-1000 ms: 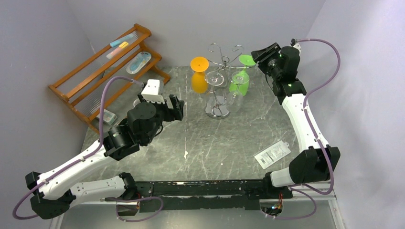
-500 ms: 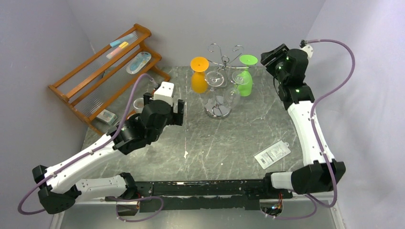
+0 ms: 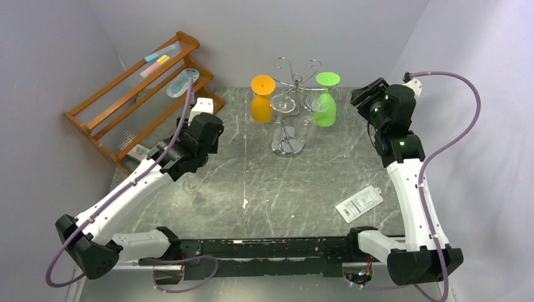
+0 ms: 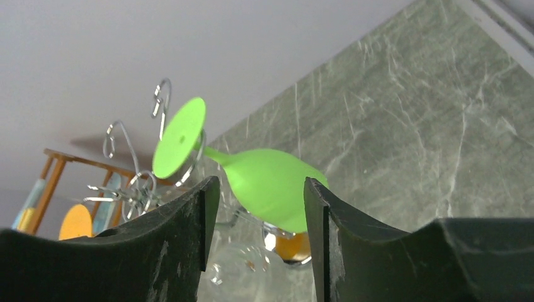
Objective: Place the wine glass upside down on the wine glass rack
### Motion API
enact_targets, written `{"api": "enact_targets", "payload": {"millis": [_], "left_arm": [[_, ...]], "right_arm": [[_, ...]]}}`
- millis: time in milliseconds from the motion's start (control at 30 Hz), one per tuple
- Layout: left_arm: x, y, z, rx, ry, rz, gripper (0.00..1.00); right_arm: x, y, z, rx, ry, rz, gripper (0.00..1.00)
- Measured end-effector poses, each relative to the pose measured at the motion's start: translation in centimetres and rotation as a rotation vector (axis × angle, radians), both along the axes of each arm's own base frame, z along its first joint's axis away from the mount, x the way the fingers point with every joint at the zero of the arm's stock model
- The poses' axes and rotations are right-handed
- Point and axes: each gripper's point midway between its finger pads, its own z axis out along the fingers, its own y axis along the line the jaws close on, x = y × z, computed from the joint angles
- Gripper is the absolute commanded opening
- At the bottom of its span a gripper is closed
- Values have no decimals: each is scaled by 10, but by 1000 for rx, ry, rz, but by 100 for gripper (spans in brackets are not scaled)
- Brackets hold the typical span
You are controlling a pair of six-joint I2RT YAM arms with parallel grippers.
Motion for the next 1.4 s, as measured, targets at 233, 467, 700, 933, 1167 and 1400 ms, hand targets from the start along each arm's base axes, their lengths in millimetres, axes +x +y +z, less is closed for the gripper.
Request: {"api": "enact_targets", "payload": {"millis": [233,467,700,933,1167,1400], "left_arm": [[-6,29,-6,19,50,85,60],[-19,44,-27,41,112,136,61],[-24,63,-51,70,172,193,47],[-21,62,-63,48,209,160,24],[-26,40,-65,-15,257,13,5],[-45,0,-61,-125,324,-263,5]], "right_arm": [[-11,12,-22,15,70,67,51],[-29,15,-31,24,89,91,49],[-38,16,-64,31,162,94,47],[-39,17,-77,43,196,96,43],[-46,18,-80,58,203,93,41],[-60,20,-94,115,235,81,44]]}}
